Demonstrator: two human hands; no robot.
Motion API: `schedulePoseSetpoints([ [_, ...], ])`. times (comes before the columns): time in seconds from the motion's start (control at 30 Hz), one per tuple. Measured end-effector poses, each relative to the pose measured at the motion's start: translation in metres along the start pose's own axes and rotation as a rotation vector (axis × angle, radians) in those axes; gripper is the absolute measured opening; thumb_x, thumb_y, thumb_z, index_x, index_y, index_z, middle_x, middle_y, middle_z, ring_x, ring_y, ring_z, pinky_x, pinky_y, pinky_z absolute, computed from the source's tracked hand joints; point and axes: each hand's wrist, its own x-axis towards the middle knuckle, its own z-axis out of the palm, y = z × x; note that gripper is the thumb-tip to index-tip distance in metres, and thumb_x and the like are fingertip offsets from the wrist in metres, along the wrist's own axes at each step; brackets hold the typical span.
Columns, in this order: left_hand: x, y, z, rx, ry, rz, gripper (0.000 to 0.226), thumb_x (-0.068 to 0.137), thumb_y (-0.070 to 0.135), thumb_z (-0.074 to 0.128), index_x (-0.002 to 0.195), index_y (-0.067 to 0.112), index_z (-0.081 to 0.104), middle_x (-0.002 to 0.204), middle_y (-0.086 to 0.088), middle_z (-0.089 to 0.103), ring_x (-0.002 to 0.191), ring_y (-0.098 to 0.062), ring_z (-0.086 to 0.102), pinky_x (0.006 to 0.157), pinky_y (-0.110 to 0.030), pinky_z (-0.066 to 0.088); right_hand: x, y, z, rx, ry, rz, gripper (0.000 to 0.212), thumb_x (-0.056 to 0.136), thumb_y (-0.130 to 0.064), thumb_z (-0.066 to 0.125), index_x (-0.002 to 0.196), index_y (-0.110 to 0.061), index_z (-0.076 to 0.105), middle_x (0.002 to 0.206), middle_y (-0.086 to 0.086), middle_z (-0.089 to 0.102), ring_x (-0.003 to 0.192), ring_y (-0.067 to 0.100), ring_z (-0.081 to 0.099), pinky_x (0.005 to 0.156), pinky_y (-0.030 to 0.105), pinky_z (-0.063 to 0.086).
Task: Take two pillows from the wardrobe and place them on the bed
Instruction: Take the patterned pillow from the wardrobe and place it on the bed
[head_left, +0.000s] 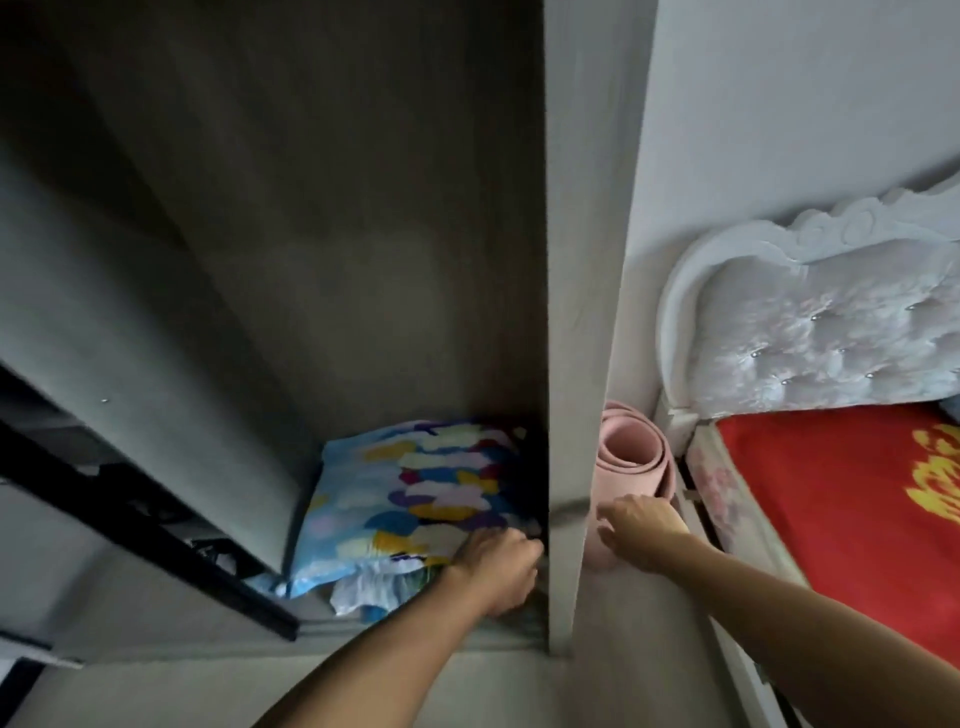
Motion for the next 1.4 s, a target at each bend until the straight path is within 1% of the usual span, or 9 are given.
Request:
schedulePoseSetpoints([
  [0.13, -0.048, -0.067, 0.008, -0.017, -0.003, 0.009, 0.022, 0.089, 0.024, 0.045, 0.094, 0.006, 0.058, 0.103, -0.019, 0.065, 0.096, -0.039, 0.060, 0.075, -0.043, 0.047, -0.006, -0.054, 0.007, -0.022, -0.034, 0.046, 0.035, 0.094, -0.038, 0.045, 0.119, -0.018, 0.058, 0.121, 0.009, 0.064, 0.108, 0.031, 0.060, 0.085, 0.038, 0.048],
  [0.3, -0.087, -0.129, 0.024, -0.016, -0.017, 0.005, 0.022, 0.087, 0.024, 0.046, 0.093, 0.007, 0.059, 0.102, -0.018, 0.066, 0.094, -0.039, 0.060, 0.068, -0.040, 0.044, 0.000, -0.126, 0.006, -0.013, -0.040, 0.035, 0.032, 0.094, -0.041, 0.041, 0.114, -0.024, 0.060, 0.115, 0.007, 0.066, 0.105, 0.030, 0.061, 0.084, 0.037, 0.050],
  [0.5, -0.112, -0.182, 0.035, -0.069, -0.001, -0.061, 0.023, 0.090, 0.026, 0.045, 0.098, 0.010, 0.058, 0.105, -0.017, 0.066, 0.099, -0.038, 0.059, 0.077, -0.041, 0.048, 0.036, -0.174, -0.011, -0.019, -0.071, 0.024, 0.033, 0.094, -0.040, 0.040, 0.115, -0.024, 0.061, 0.113, 0.005, 0.068, 0.102, 0.026, 0.064, 0.082, 0.035, 0.049],
  [0.7, -0.127, -0.244, 0.051, -0.060, -0.015, -0.163, 0.025, 0.090, 0.023, 0.044, 0.106, 0.011, 0.059, 0.108, -0.018, 0.066, 0.103, -0.037, 0.059, 0.079, -0.041, 0.047, 0.095, -0.209, -0.004, -0.030, -0.107, -0.027, 0.035, 0.093, -0.041, 0.044, 0.120, -0.024, 0.057, 0.122, 0.005, 0.063, 0.110, 0.027, 0.059, 0.087, 0.033, 0.047],
  [0.8, -0.119, -0.279, 0.065, -0.069, -0.058, -0.219, 0.029, 0.090, 0.025, 0.044, 0.113, 0.014, 0.058, 0.110, -0.016, 0.065, 0.104, -0.036, 0.059, 0.080, -0.040, 0.047, 0.139, -0.224, 0.013, -0.011, -0.148, -0.063, 0.037, 0.093, -0.041, 0.044, 0.124, -0.023, 0.054, 0.126, 0.009, 0.060, 0.113, 0.029, 0.058, 0.089, 0.035, 0.048],
  [0.97, -0.090, -0.337, 0.098, -0.142, -0.136, -0.326, 0.029, 0.091, 0.028, 0.045, 0.113, 0.016, 0.058, 0.110, -0.012, 0.066, 0.103, -0.032, 0.059, 0.079, -0.039, 0.047, 0.217, -0.244, 0.053, 0.014, -0.234, -0.132, 0.042, 0.094, -0.043, 0.044, 0.130, -0.022, 0.050, 0.129, 0.008, 0.058, 0.116, 0.028, 0.055, 0.092, 0.036, 0.045],
  [1.17, -0.042, -0.398, 0.126, -0.274, -0.193, -0.435, 0.019, 0.089, 0.029, 0.048, 0.097, 0.015, 0.059, 0.100, -0.011, 0.069, 0.094, -0.032, 0.062, 0.074, -0.036, 0.048, 0.300, -0.250, 0.074, 0.092, -0.209, -0.133, 0.030, 0.089, -0.035, 0.052, 0.111, -0.018, 0.062, 0.106, 0.012, 0.069, 0.097, 0.033, 0.064, 0.075, 0.036, 0.050],
  [1.3, -0.009, -0.430, 0.156, -0.369, -0.224, -0.506, 0.024, 0.089, 0.030, 0.049, 0.105, 0.017, 0.060, 0.106, -0.010, 0.069, 0.098, -0.029, 0.062, 0.077, -0.036, 0.050, 0.352, -0.248, 0.082, 0.172, -0.203, -0.128, 0.021, 0.083, -0.026, 0.061, 0.102, -0.019, 0.067, 0.098, 0.016, 0.070, 0.089, 0.036, 0.065, 0.069, 0.037, 0.051],
  [1.4, 0.024, -0.459, 0.190, -0.393, -0.264, -0.519, 0.028, 0.090, 0.031, 0.050, 0.112, 0.017, 0.059, 0.114, -0.010, 0.066, 0.105, -0.030, 0.060, 0.083, -0.036, 0.049, 0.397, -0.243, 0.104, 0.171, -0.231, -0.078, 0.020, 0.086, -0.027, 0.057, 0.099, -0.013, 0.065, 0.098, 0.017, 0.069, 0.092, 0.036, 0.064, 0.073, 0.038, 0.050],
])
